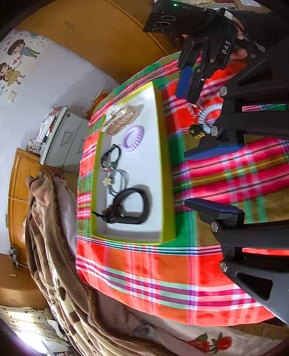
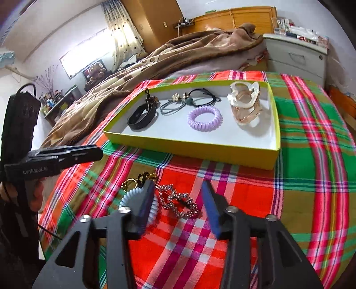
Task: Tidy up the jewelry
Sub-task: 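Move the right gripper to the pink rhinestone hair clip and close on it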
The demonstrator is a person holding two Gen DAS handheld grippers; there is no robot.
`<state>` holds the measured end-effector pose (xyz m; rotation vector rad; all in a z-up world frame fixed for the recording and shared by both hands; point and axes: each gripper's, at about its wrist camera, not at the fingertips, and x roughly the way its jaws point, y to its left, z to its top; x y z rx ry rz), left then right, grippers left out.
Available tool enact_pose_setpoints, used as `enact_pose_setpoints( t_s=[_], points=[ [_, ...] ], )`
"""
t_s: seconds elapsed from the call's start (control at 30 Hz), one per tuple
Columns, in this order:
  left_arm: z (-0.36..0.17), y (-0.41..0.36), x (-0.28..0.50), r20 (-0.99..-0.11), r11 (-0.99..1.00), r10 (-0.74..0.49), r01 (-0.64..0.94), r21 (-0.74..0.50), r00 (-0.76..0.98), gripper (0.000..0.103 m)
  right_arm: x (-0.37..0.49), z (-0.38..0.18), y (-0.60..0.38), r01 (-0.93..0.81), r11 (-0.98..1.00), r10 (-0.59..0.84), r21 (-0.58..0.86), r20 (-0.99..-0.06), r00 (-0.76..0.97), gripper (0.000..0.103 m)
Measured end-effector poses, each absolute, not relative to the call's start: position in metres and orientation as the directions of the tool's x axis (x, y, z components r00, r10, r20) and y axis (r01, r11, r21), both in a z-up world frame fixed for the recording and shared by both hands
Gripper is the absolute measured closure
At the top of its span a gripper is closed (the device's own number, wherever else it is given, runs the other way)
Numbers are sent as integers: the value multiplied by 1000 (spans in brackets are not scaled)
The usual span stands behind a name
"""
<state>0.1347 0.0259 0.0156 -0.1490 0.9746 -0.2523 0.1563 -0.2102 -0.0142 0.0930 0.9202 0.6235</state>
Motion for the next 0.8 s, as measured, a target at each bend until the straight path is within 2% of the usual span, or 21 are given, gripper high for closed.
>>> enact_pose_setpoints(
  t_s=[0.17, 0.53, 0.6, 0.8],
  points=[
    [9, 32, 124, -809, 964, -266, 122, -237, 525, 66, 156, -20, -200, -467, 843, 484, 268, -757, 439, 56],
    [2, 33, 118, -820, 965, -260, 109, -239, 510, 66, 144, -18, -192, -475, 867, 398, 151, -783, 478, 57],
    [2, 31, 117, -821, 965, -262, 113, -238, 507, 66, 143, -19, -192, -471, 870, 393, 147, -782, 483, 71],
    [0, 29, 117, -826, 965, -261, 112, -237, 500, 66, 140, -19, -198, -456, 876, 395, 156, -775, 494, 75]
  ],
)
